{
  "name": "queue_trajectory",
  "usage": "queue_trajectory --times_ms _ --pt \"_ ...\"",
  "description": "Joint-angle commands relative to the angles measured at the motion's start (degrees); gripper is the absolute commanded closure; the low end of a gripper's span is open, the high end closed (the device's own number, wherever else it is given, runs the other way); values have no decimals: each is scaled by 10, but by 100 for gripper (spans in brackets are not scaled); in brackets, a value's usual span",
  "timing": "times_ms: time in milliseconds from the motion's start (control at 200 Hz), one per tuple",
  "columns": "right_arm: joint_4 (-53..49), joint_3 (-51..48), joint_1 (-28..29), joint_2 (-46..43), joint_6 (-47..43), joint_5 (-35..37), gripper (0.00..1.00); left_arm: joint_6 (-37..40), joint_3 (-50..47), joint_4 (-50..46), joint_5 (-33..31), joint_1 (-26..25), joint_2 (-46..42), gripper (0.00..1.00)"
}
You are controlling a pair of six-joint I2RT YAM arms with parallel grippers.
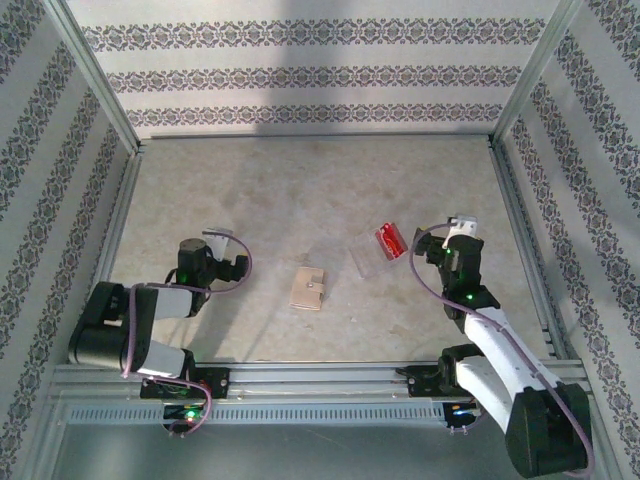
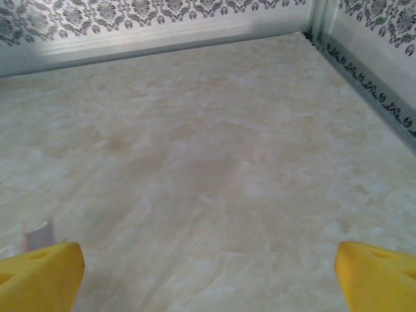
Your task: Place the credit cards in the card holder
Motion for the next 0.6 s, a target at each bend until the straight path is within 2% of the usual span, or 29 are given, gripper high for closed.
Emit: queue_trajectory --times_ms 0,90,170,270,595 --pt "99 -21 -22 29 -44 -25 2 -34 2 199 -5 33 36 0" --pt "138 -27 -35 56 -54 -35 2 -53 7 260 -13 46 92 1" --pt "155 -29 -44 73 -57 -44 2 -68 44 161 -45 47 74 0" --pt "169 -31 -50 84 -56 -49 1 -69 66 123 -40 50 77 0" --pt "178 -44 -56 80 -62 -58 2 -78 56 149 -69 51 80 0"
